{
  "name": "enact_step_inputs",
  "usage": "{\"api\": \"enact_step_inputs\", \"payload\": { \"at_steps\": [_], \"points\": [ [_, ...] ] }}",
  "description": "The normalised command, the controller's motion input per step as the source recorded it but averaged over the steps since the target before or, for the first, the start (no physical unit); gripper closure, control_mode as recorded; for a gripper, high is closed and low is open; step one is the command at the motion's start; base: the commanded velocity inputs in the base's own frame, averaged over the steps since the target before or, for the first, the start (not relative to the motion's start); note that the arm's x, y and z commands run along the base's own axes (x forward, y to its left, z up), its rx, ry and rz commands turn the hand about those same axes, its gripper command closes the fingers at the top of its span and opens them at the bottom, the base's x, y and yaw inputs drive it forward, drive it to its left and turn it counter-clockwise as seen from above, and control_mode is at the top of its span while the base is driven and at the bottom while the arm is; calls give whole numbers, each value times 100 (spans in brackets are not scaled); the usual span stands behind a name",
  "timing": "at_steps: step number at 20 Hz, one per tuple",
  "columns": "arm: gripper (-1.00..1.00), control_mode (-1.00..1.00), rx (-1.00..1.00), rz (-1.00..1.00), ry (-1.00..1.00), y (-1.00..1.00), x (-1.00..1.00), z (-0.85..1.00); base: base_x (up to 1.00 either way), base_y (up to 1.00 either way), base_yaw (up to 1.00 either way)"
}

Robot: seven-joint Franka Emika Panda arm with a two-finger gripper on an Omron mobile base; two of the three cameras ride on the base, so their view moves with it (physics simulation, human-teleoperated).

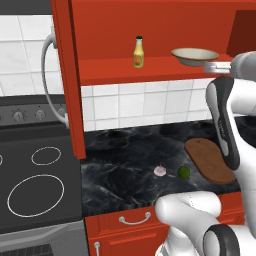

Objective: Open the cabinet. Place the bowl and condiment on the counter. Then place the lime and garlic on the cutting board.

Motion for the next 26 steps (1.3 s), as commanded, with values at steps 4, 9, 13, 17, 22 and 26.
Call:
{"api": "enact_step_inputs", "payload": {
  "at_steps": [4,9,13,17,22,26],
  "points": [
    [-100,-100,0,2,0,25,0,40,0,0,0],
    [-100,-100,0,10,-2,17,-7,13,0,0,0],
    [-100,-100,0,18,-9,31,-30,-5,0,0,0],
    [-100,-100,0,17,-3,49,-29,-1,0,0,0],
    [-100,-100,0,10,3,43,-14,3,0,0,0],
    [-100,-100,0,2,12,17,-5,17,0,0,0]
  ]
}}
